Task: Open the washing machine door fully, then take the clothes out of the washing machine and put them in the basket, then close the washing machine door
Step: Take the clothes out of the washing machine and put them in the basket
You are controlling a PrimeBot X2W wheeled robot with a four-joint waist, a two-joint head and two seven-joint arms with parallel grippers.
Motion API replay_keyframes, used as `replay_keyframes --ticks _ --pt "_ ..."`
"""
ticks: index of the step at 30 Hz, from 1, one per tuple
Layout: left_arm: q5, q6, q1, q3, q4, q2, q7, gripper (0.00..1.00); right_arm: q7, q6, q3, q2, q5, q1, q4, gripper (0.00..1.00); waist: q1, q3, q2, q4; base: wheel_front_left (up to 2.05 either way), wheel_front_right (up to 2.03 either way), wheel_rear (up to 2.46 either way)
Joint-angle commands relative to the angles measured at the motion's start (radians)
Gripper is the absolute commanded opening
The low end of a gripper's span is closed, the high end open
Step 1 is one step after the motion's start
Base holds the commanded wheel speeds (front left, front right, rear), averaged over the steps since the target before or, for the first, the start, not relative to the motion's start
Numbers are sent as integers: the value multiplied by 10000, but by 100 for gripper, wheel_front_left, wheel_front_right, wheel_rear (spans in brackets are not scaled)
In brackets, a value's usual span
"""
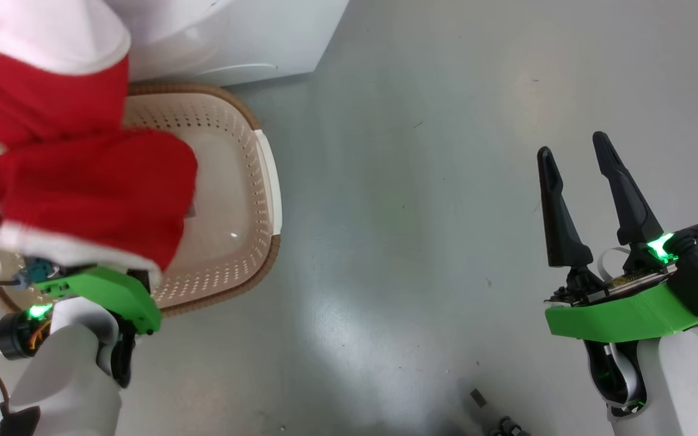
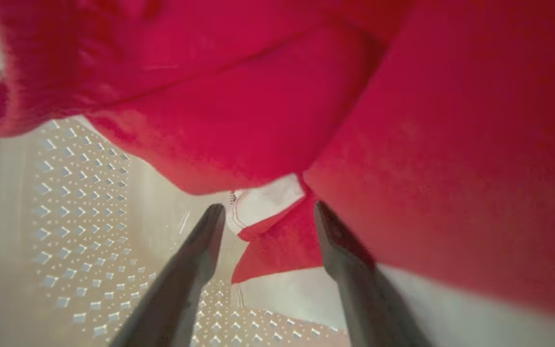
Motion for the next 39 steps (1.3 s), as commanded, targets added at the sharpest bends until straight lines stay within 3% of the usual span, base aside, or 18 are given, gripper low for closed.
replay_keyframes --ticks 1,14,39 --pt "87 -46 143 181 -15 313 -81 100 -63 62 185 -116 77 19 -198 100 0 -17 0 8 0 0 0" --pt "310 22 584 236 -825 469 -82 100 -63 62 203 -116 132 128 -115 100 0 -301 0 148 0 0 0" --pt "700 645 2183 1530 -5422 335 -82 100 -63 62 115 -116 162 248 -122 100 0 -606 0 373 0 0 0"
